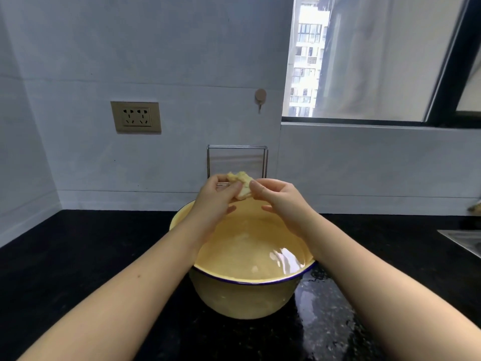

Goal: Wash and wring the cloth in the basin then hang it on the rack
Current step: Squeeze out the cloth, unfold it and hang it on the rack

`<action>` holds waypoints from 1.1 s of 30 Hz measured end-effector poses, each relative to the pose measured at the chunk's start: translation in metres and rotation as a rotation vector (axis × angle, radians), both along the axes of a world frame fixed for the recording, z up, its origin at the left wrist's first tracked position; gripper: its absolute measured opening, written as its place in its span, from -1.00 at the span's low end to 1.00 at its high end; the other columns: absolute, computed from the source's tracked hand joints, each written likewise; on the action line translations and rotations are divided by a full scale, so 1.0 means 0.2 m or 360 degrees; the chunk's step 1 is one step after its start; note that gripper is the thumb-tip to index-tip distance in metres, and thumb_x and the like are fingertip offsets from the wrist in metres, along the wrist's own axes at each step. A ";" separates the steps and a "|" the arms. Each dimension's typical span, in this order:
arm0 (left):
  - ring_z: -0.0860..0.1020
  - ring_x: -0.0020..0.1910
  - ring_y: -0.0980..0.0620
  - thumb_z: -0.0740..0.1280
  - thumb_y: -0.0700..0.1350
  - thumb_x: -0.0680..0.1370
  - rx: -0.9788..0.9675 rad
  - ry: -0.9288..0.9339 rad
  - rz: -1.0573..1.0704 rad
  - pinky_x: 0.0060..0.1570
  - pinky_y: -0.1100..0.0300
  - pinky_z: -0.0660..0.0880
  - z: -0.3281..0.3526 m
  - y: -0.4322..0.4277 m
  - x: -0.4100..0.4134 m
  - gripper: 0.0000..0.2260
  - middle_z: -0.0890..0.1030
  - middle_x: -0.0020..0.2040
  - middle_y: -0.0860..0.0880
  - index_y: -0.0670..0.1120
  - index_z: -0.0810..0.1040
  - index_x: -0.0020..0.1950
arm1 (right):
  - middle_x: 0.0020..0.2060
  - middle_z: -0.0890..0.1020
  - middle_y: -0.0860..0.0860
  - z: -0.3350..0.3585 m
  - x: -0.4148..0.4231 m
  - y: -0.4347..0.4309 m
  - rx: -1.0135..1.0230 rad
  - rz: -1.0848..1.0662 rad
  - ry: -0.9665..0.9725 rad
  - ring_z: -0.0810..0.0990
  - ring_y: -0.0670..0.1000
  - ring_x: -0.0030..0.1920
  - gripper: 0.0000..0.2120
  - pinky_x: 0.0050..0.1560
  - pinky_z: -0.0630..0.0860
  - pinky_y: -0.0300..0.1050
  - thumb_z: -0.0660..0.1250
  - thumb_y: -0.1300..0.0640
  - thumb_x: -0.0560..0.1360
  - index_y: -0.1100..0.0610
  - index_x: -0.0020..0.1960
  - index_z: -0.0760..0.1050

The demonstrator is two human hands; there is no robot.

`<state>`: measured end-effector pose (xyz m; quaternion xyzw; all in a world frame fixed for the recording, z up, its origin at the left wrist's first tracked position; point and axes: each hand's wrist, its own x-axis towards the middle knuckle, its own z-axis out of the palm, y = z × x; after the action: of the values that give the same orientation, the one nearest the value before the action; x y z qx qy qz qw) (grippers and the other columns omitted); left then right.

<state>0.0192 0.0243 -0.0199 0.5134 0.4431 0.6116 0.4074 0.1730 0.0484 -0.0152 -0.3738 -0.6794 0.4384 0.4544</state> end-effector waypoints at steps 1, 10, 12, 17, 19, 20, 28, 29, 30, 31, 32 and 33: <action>0.58 0.05 0.01 0.33 -0.04 0.48 0.0006 -0.0004 0.0004 0.02 0.08 0.52 0.00 0.00 0.00 -0.80 0.60 0.02 -0.02 -0.01 0.48 0.07 | -0.23 0.69 -0.18 0.00 0.00 0.00 0.0007 0.0006 0.0037 0.61 -0.13 -0.06 -0.91 0.01 0.50 -0.09 0.41 -0.06 0.41 -0.09 -0.12 0.64; 0.59 -0.01 0.08 0.32 -0.08 0.48 0.0041 0.0024 0.0019 -0.13 0.18 0.49 0.00 0.00 0.00 -0.88 0.63 -0.04 0.03 0.06 0.49 0.01 | -0.49 0.45 -0.19 -0.01 -0.01 0.02 0.0116 0.0079 0.0155 0.44 -0.15 -0.38 -0.77 -0.18 0.39 -0.22 0.49 0.24 0.33 0.02 -0.17 0.48; 0.59 0.00 0.08 0.32 -0.03 0.46 0.0027 0.0028 0.0002 -0.09 0.13 0.48 0.01 0.00 0.01 -0.87 0.62 0.00 0.02 0.07 0.49 0.00 | -0.55 0.43 -0.21 -0.01 0.00 0.02 0.0162 0.0075 0.0179 0.41 -0.16 -0.42 -0.74 -0.14 0.39 -0.17 0.49 0.26 0.34 0.02 -0.17 0.43; 0.55 0.05 0.10 0.40 0.16 0.35 0.0060 0.0175 0.0034 -0.05 0.12 0.46 0.00 -0.01 0.00 -0.72 0.59 0.04 0.03 0.08 0.51 -0.01 | -0.44 0.42 -0.06 -0.01 -0.01 0.01 0.0291 0.0016 0.0176 0.39 -0.07 -0.37 -0.72 -0.14 0.40 0.00 0.48 0.26 0.34 0.05 -0.14 0.40; 0.54 0.06 0.10 0.44 0.17 0.31 0.0059 0.0249 0.0033 -0.03 0.13 0.45 -0.01 -0.01 0.00 -0.66 0.60 0.02 0.03 0.07 0.51 0.00 | -0.38 0.43 0.00 -0.01 -0.01 0.00 0.0324 0.0076 0.0123 0.43 -0.07 -0.36 -0.71 -0.16 0.46 -0.08 0.48 0.28 0.35 0.04 -0.10 0.42; 0.54 0.05 0.11 0.45 0.17 0.29 0.0047 0.0258 0.0045 -0.02 0.13 0.45 -0.01 -0.01 0.00 -0.64 0.60 0.01 0.04 0.07 0.51 0.00 | -0.36 0.44 0.00 -0.01 -0.02 -0.01 0.0328 0.0124 0.0095 0.46 -0.09 -0.35 -0.70 -0.17 0.49 -0.14 0.47 0.30 0.34 0.04 -0.07 0.44; 0.59 0.05 0.02 0.36 -0.03 0.46 0.0021 0.0043 -0.0041 -0.02 0.13 0.52 0.01 -0.01 -0.01 -0.68 0.62 0.09 -0.06 -0.05 0.49 0.19 | -0.28 0.53 -0.01 0.01 0.00 -0.01 0.0218 0.0130 0.0120 0.55 -0.05 -0.16 -0.61 0.01 0.47 -0.19 0.42 0.18 0.35 -0.15 0.11 0.51; 0.60 0.02 0.01 0.34 -0.08 0.47 0.0015 -0.0004 -0.0050 -0.08 0.15 0.54 0.01 -0.01 -0.01 -0.66 0.61 0.07 -0.06 -0.06 0.46 0.23 | -0.26 0.55 -0.02 0.01 0.00 -0.01 0.0173 0.0090 0.0150 0.57 -0.06 -0.14 -0.65 0.00 0.46 -0.17 0.40 0.11 0.34 -0.18 0.08 0.52; 0.61 -0.02 0.01 0.33 -0.12 0.47 0.0005 -0.0059 -0.0055 -0.15 0.17 0.55 0.01 -0.01 0.00 -0.66 0.61 0.03 -0.07 -0.07 0.43 0.24 | -0.25 0.56 -0.03 0.01 -0.01 -0.01 0.0128 0.0052 0.0187 0.58 -0.08 -0.14 -0.70 -0.01 0.46 -0.14 0.36 0.03 0.34 -0.20 0.04 0.53; 0.61 -0.06 0.01 0.31 -0.15 0.47 -0.0007 -0.0099 -0.0055 -0.21 0.20 0.56 0.01 -0.01 0.00 -0.67 0.60 0.00 -0.08 -0.09 0.42 0.23 | -0.24 0.56 -0.04 0.01 -0.01 -0.01 0.0102 0.0016 0.0208 0.58 -0.08 -0.14 -0.76 -0.03 0.46 -0.12 0.34 -0.04 0.36 -0.20 0.02 0.53; 0.61 -0.10 0.01 0.30 -0.17 0.47 -0.0019 -0.0111 -0.0049 -0.28 0.22 0.56 0.01 -0.01 0.01 -0.69 0.60 -0.03 -0.09 -0.11 0.41 0.21 | -0.23 0.56 -0.04 0.01 -0.01 0.00 0.0104 -0.0017 0.0196 0.58 -0.07 -0.15 -0.81 -0.05 0.47 -0.10 0.32 -0.09 0.39 -0.19 0.01 0.53; 0.60 -0.12 0.01 0.28 -0.18 0.46 -0.0030 -0.0110 -0.0050 -0.32 0.24 0.55 0.01 -0.01 0.01 -0.71 0.59 -0.04 -0.10 -0.12 0.42 0.17 | -0.22 0.54 -0.03 0.01 -0.02 0.00 0.0125 -0.0034 0.0146 0.58 -0.05 -0.14 -0.82 -0.06 0.48 -0.11 0.32 -0.12 0.42 -0.17 0.02 0.53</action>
<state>0.0207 0.0224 -0.0170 0.4950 0.4263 0.6183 0.4370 0.1699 0.0480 -0.0139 -0.3423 -0.6706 0.4232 0.5041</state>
